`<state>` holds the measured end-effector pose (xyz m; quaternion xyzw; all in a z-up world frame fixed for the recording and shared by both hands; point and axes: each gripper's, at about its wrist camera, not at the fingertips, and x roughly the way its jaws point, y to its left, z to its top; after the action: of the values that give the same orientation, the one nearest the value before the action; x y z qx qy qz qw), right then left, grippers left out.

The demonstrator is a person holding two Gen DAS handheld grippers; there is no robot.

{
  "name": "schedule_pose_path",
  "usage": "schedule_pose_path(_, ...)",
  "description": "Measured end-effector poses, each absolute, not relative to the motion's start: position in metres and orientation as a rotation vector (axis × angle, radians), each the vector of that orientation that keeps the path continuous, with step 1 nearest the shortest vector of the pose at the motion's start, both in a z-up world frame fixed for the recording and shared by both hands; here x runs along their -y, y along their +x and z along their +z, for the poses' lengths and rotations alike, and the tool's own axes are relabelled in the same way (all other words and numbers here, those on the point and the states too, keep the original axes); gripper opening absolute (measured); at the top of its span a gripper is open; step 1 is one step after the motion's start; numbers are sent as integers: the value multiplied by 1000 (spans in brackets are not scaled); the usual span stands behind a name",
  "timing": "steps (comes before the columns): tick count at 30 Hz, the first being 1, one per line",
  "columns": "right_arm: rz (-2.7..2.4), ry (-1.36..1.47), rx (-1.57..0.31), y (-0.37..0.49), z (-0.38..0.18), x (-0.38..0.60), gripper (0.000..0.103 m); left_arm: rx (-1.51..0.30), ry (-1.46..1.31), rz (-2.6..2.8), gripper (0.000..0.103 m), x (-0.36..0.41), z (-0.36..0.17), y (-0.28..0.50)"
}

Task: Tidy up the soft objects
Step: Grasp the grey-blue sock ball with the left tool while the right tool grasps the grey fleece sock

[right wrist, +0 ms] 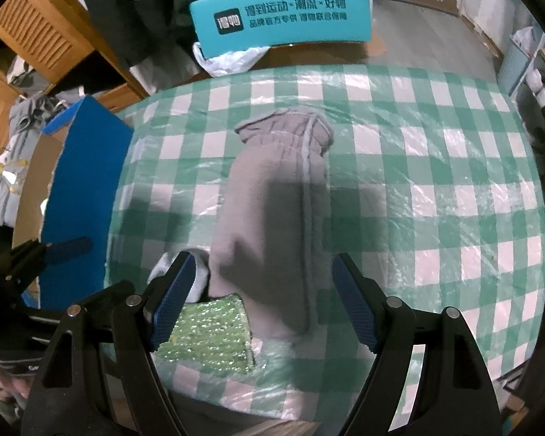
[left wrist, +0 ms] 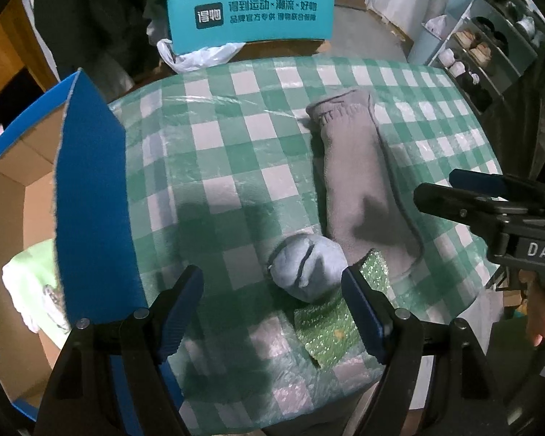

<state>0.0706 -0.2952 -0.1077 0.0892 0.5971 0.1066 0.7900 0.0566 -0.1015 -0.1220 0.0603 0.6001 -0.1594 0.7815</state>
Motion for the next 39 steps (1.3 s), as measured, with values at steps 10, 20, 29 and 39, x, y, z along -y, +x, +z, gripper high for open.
schedule_pose_path(10, 216, 217, -1326, 85, -131, 299, 79, -1338, 129, -392, 82, 117, -138, 64)
schedule_pose_path(20, 209, 237, -1348, 96, -142, 301, 79, -1422, 136, -418, 82, 127, -168, 71)
schedule_pose_path(29, 220, 229, -1369, 107, -154, 289, 79, -1438, 117, -454, 40, 124, -175, 75)
schedule_pose_path(39, 211, 162, -1390, 114, -170, 274, 80, -1380, 76, -377, 26, 99, -163, 95)
